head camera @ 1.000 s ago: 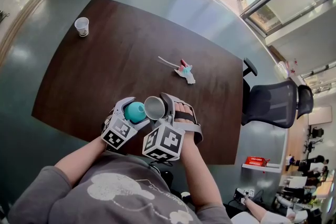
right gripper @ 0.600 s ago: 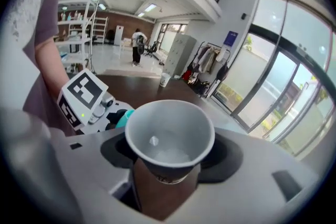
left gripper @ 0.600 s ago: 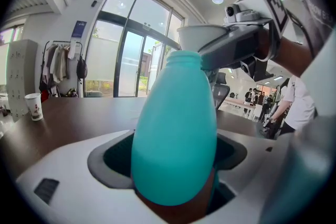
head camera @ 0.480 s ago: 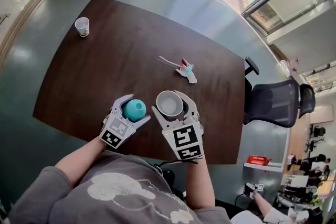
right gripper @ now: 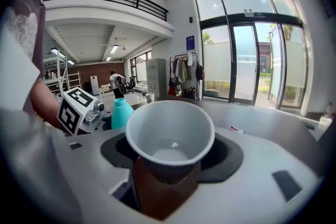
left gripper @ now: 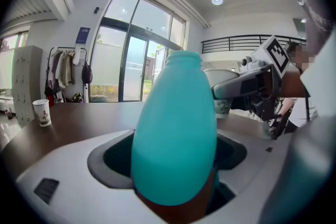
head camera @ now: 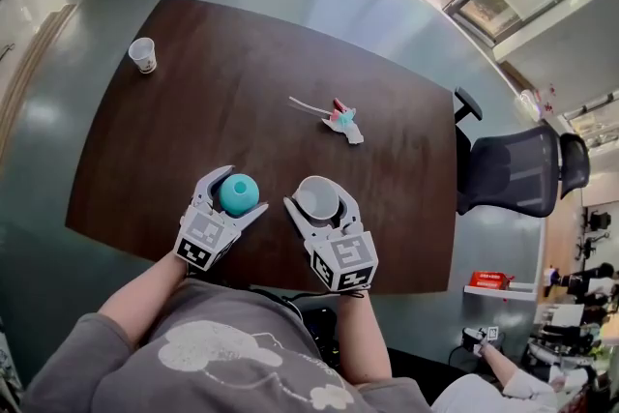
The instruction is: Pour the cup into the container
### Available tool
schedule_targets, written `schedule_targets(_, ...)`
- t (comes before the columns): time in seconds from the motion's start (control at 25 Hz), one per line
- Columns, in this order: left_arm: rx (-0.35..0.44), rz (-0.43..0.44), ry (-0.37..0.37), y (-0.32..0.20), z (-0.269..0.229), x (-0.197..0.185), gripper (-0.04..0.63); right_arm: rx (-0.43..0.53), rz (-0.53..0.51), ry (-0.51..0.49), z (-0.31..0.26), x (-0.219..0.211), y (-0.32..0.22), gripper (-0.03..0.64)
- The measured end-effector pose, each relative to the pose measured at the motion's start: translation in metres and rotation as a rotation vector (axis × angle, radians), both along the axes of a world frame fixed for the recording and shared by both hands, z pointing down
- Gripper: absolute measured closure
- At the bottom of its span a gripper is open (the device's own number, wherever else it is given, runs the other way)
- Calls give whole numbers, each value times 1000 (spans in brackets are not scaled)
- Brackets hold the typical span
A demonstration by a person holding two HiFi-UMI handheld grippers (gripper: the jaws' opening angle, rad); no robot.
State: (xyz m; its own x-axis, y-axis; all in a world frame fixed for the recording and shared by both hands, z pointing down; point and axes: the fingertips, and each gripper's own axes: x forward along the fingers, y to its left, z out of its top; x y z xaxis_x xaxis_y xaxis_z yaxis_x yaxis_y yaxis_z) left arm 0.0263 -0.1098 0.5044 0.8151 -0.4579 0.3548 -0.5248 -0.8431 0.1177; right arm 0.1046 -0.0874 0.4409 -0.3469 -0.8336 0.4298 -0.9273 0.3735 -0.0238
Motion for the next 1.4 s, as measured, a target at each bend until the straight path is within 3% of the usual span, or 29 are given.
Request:
schedule_targets(0.28, -12, 13, 18, 3, 9, 2, 176, 73, 169, -46, 32, 25, -1, 324)
schedule_targets(0.6, 10, -43, 17, -18, 25, 8, 176, 67, 292, -53, 72, 47, -5, 324)
schedule_targets(0.96, 5, -62, 11, -38, 46, 17, 176, 1, 324, -43, 114, 61, -18, 324)
schedule_targets(1.4, -24, -41, -20, -33, 66, 20, 176, -16, 352, -44, 132, 57, -16, 324)
